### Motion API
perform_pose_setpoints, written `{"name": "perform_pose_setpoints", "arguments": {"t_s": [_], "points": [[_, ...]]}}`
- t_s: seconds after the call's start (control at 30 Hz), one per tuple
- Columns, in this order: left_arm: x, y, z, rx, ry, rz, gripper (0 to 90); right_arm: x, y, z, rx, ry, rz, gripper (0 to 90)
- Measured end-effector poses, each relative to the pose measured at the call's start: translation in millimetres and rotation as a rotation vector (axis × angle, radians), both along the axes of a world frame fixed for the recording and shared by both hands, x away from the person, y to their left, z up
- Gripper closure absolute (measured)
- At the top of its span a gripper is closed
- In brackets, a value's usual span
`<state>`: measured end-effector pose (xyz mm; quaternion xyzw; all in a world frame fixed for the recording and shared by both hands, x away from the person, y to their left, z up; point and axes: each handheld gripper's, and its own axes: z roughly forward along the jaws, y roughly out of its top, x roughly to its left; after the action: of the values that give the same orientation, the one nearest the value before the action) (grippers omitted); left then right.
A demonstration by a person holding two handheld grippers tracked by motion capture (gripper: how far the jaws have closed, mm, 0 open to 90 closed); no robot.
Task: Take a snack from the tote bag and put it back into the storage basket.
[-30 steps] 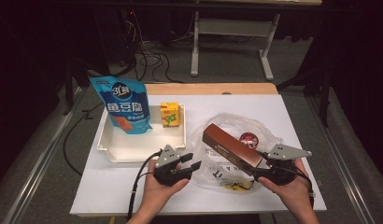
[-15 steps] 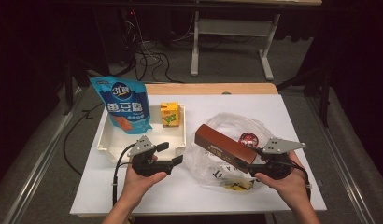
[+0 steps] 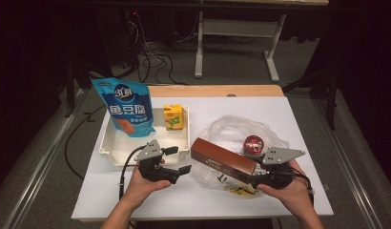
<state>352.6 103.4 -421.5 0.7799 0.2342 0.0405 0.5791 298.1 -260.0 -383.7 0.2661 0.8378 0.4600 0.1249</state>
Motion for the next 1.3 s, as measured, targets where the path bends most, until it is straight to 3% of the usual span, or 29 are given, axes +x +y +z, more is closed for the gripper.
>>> {"name": "perform_pose_setpoints", "arguments": {"t_s": [0.03,0.37,0.53,0.63,0.93,1.3], "points": [[1.8,-1.6,-2.3,0.002,-0.001,-0.027,12.7,-1.1,3.0,-1.9,-0.003,0.001,0.012,44.6],[7.7,-9.4,-12.6,0.002,-0.01,-0.122,15.5,-6.5,10.7,-5.4,0.009,0.004,0.078,44.6],[9.6,-8.7,-14.2,0.004,-0.031,-0.141,18.5,-8.7,10.7,-6.2,0.012,0.0,0.098,44.6],[10.8,-8.0,-14.7,-0.019,-0.031,-0.162,19.4,-10.4,10.7,-7.1,0.017,0.001,0.114,44.6],[10.5,-13.0,-18.2,-0.026,-0.025,-0.229,19.9,-13.1,10.9,-8.4,0.017,0.0,0.138,44.7],[9.5,-15.2,-20.0,-0.023,-0.031,-0.25,20.6,-12.9,11.2,-10.2,0.022,0.002,0.149,44.7]]}}
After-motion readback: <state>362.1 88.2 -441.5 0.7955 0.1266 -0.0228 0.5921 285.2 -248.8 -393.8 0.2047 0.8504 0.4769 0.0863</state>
